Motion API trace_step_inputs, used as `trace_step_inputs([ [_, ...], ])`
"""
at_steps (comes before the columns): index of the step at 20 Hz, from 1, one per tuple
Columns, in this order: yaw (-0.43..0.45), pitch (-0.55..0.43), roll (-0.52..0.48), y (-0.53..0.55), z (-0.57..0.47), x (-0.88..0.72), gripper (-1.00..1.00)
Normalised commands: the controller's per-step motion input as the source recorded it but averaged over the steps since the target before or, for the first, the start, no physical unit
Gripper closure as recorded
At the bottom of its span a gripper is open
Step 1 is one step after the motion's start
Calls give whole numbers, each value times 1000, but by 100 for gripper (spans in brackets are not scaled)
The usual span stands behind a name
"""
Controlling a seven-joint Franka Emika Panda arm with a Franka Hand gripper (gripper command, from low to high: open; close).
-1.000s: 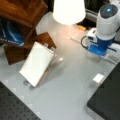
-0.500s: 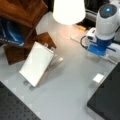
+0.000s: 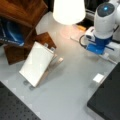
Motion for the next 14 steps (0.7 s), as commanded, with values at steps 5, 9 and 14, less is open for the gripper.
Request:
trace_step_inputs([
  [5,96,-463,6,-225,-198,-855,100],
  [9,92,-429,-11,-171,-64,-810,100],
  [14,58,-377,-19,-58,21,-689,100],
])
